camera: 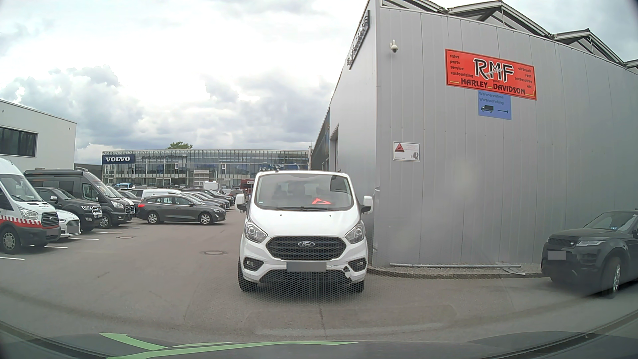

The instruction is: Follow the waypoints while adhering to traffic rules and regulations

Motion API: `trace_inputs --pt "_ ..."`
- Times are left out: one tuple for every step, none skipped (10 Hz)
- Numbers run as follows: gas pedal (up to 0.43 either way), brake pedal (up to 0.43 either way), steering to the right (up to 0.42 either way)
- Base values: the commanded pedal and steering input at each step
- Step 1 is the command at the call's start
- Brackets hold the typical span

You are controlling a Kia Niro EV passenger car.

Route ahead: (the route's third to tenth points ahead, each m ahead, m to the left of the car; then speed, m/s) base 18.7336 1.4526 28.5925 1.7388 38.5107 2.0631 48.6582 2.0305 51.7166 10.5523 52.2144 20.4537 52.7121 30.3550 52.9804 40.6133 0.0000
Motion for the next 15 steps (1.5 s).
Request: trace_inputs --pt "0.000 0.341 0.006" --pt "0.000 0.341 0.006" --pt "0.000 0.341 0.006" --pt "0.000 0.341 0.006" --pt "0.000 0.341 0.006" --pt "0.000 0.341 0.005" --pt "0.000 0.341 0.006" --pt "0.000 0.341 0.005" --pt "0.000 0.341 0.006" --pt "0.000 0.341 0.006" --pt "0.000 0.341 0.006" --pt "0.000 0.341 0.006" --pt "0.000 0.341 0.006" --pt "0.000 0.341 0.006" --pt "0.000 0.341 0.006"
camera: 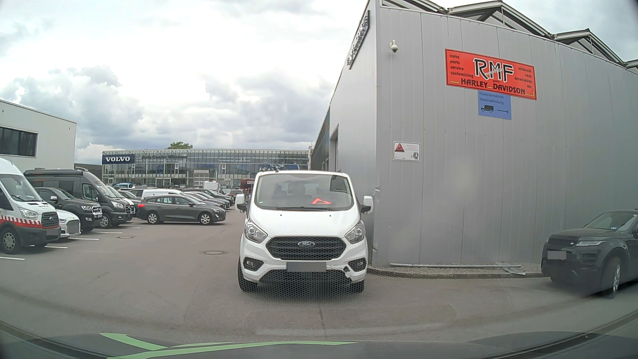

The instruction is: Follow the waypoints while adhering to traffic rules and regulations

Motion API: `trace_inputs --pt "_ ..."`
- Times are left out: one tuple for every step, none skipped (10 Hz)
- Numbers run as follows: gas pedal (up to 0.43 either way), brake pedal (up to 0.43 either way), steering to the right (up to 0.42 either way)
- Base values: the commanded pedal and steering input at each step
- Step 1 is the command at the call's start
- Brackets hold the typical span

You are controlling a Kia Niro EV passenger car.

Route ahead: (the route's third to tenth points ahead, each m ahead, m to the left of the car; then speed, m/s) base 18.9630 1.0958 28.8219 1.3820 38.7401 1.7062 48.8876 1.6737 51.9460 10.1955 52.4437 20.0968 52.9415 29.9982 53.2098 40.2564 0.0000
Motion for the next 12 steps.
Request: trace_inputs --pt "0.000 0.341 0.006" --pt "0.000 0.341 0.006" --pt "0.000 0.341 0.005" --pt "0.000 0.341 0.005" --pt "0.000 0.341 0.006" --pt "0.000 0.341 0.005" --pt "0.000 0.341 0.006" --pt "0.000 0.341 0.005" --pt "0.000 0.341 0.005" --pt "0.000 0.341 0.005" --pt "0.000 0.341 0.005" --pt "0.000 0.341 0.006"
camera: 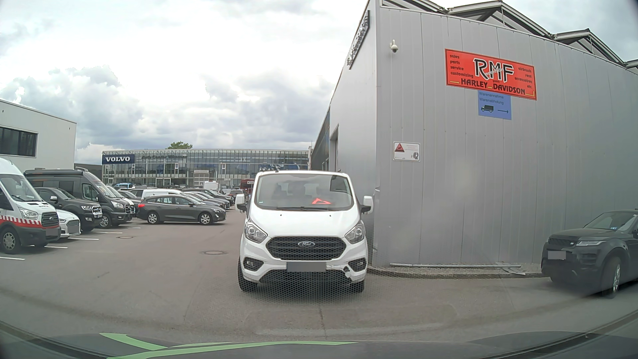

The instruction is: Follow the waypoints while adhering to traffic rules and regulations

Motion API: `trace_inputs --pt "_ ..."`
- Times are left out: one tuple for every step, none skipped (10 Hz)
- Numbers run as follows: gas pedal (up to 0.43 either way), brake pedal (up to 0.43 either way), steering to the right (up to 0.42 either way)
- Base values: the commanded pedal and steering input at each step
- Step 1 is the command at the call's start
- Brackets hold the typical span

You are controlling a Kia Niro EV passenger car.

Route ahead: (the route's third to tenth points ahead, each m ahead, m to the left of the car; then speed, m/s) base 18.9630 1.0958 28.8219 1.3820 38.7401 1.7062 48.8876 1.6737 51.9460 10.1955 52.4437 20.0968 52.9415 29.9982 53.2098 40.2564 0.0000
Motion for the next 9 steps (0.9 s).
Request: trace_inputs --pt "0.000 0.341 0.006" --pt "0.000 0.341 0.006" --pt "0.000 0.341 0.005" --pt "0.000 0.341 0.006" --pt "0.000 0.341 0.006" --pt "0.000 0.341 0.006" --pt "0.000 0.341 0.006" --pt "0.000 0.341 0.006" --pt "0.000 0.341 0.006"
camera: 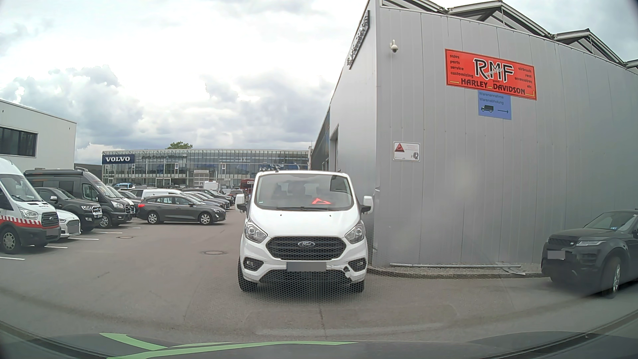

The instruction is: Follow the waypoints while adhering to traffic rules and regulations

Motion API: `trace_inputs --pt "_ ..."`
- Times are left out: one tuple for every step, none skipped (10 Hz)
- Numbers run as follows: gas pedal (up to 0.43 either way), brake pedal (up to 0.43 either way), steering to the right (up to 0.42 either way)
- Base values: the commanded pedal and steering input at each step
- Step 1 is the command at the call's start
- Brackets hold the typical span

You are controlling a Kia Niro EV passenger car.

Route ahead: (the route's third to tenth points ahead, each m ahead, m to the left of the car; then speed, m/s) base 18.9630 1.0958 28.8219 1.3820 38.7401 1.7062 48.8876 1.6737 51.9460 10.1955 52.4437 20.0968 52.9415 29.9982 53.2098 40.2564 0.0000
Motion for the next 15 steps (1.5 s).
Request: trace_inputs --pt "0.000 0.341 0.005" --pt "0.000 0.341 0.006" --pt "0.000 0.341 0.006" --pt "0.000 0.341 0.006" --pt "0.000 0.341 0.006" --pt "0.000 0.341 0.006" --pt "0.000 0.341 0.006" --pt "0.000 0.341 0.006" --pt "0.000 0.341 0.006" --pt "0.000 0.341 0.006" --pt "0.000 0.341 0.006" --pt "0.000 0.341 0.006" --pt "0.000 0.341 0.005" --pt "0.000 0.341 0.005" --pt "0.000 0.341 0.005"
